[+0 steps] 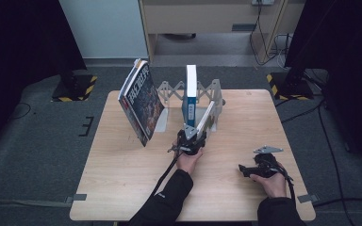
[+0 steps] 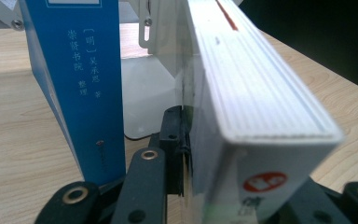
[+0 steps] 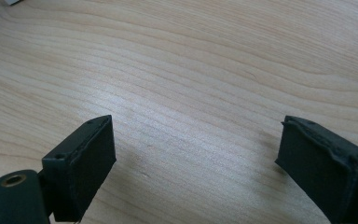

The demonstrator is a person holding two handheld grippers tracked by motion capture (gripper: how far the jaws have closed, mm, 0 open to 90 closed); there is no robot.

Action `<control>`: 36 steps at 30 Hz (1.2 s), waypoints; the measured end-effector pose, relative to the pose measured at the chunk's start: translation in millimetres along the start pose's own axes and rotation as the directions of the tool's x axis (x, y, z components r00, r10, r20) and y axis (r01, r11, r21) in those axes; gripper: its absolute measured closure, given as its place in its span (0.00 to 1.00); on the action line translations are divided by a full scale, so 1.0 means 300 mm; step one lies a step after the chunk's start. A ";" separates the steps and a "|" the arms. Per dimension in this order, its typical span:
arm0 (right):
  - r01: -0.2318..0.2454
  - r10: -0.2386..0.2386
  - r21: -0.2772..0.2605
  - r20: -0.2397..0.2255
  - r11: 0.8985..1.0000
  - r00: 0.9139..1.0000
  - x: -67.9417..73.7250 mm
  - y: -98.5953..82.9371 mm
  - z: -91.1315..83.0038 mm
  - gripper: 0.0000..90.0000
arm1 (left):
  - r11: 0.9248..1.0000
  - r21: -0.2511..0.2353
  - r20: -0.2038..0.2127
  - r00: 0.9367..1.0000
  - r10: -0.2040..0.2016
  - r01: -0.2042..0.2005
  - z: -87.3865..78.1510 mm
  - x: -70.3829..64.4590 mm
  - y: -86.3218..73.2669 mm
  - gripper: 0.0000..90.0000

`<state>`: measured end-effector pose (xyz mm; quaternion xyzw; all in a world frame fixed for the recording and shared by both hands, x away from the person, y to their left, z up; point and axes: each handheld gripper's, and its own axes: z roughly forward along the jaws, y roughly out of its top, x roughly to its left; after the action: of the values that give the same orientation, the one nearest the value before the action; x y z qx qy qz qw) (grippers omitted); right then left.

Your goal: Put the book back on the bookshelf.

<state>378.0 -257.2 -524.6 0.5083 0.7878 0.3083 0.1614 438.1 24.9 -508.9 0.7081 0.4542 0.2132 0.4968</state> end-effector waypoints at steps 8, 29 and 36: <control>0.000 0.000 -0.001 -0.001 1.000 1.000 0.001 -0.001 -0.001 0.12 | 1.000 -0.024 0.064 0.998 0.019 -0.017 -0.074 -0.012 -0.015 0.72; 0.010 -0.010 -0.007 -0.004 1.000 1.000 0.003 0.000 0.001 0.13 | 0.999 -0.038 0.030 1.000 0.004 -0.003 -0.054 -0.035 0.008 0.76; 0.008 -0.008 -0.009 -0.012 1.000 1.000 0.004 0.002 0.001 0.13 | 0.999 -0.026 0.037 0.999 0.026 -0.025 -0.013 -0.040 0.031 0.73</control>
<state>378.0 -255.9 -524.5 0.5026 0.7893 0.3143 0.1602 433.1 15.9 -497.0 0.7114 0.4330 0.2122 0.5113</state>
